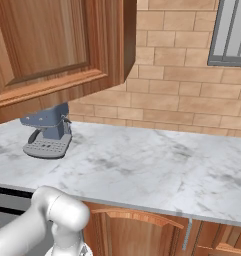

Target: Open the cabinet, pick the kettle from the cabinet, and place it in the sink.

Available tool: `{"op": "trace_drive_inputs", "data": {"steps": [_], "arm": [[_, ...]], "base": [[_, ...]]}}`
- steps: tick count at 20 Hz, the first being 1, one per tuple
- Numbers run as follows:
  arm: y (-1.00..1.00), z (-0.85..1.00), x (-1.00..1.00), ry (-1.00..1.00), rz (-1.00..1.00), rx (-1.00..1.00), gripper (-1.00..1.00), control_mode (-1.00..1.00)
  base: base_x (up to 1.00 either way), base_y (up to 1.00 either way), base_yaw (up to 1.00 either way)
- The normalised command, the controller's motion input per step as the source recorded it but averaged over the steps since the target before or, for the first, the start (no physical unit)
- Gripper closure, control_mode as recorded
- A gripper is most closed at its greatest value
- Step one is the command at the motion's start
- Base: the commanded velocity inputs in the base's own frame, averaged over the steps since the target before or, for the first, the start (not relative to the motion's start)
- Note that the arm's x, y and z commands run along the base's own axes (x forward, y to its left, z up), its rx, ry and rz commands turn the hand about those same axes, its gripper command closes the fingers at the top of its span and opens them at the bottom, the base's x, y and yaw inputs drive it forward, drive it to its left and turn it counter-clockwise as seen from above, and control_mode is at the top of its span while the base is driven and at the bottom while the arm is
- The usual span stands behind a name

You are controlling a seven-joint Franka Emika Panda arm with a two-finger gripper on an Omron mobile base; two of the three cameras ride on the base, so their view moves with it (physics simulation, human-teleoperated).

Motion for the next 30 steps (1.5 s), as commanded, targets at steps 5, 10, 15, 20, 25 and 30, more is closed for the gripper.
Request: {"op": "trace_drive_inputs", "data": {"steps": [5,10,15,20,25,30], "arm": [[-0.53,0.00,-0.42,0.00,-0.10,0.02,-1.00,-1.00],[-0.55,0.02,-0.37,0.00,-0.04,0.00,-1.00,-1.00],[-0.58,0.04,-0.30,0.00,0.00,0.00,-1.00,-1.00],[-0.60,0.05,-0.25,0.00,0.00,0.00,-1.00,-1.00],[-0.59,0.04,-0.20,0.04,0.00,0.00,-1.00,-1.00],[-0.60,0.07,-0.15,0.10,0.00,0.00,-1.00,-1.00]], "base": [[0.00,0.00,0.00],[0.00,0.00,0.00],[0.00,0.00,0.00],[0.00,0.00,0.00],[0.00,0.00,0.00],[0.00,0.00,0.00]]}}
